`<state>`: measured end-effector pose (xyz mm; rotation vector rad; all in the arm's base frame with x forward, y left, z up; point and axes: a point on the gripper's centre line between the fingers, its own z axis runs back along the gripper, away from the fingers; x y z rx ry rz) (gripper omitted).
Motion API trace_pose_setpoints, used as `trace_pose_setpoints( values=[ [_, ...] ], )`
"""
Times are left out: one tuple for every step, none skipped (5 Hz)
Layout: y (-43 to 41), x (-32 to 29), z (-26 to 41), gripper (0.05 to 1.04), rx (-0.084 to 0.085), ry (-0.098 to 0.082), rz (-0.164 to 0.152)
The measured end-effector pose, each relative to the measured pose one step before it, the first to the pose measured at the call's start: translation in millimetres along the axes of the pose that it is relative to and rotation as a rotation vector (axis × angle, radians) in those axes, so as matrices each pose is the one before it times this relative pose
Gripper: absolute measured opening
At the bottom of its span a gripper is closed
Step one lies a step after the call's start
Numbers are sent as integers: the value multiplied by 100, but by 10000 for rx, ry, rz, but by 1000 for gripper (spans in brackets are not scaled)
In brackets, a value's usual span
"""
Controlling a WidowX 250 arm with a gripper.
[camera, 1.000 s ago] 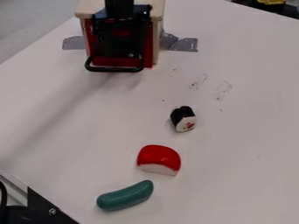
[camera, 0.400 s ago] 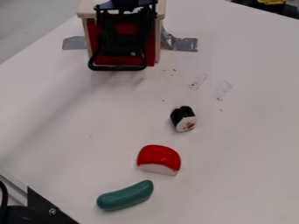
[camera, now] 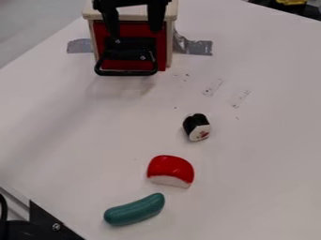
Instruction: Closed the drawer
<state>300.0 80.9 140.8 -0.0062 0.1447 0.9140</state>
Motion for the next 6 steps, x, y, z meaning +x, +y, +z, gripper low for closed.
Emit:
trace_pose_setpoints(
  values=[
    [1249,-2648,3109,1000,-381,20,-637],
    [1868,-3725,3133,1000,-422,-425,-906],
    [1820,-2510,398,1000,139,-445,-547],
    [2065,-577,-2210,1000,952,-242,80],
    [1114,327,-3086,1000,979,126,232],
    [264,733,-2029,1000,649,144,181]
  ],
)
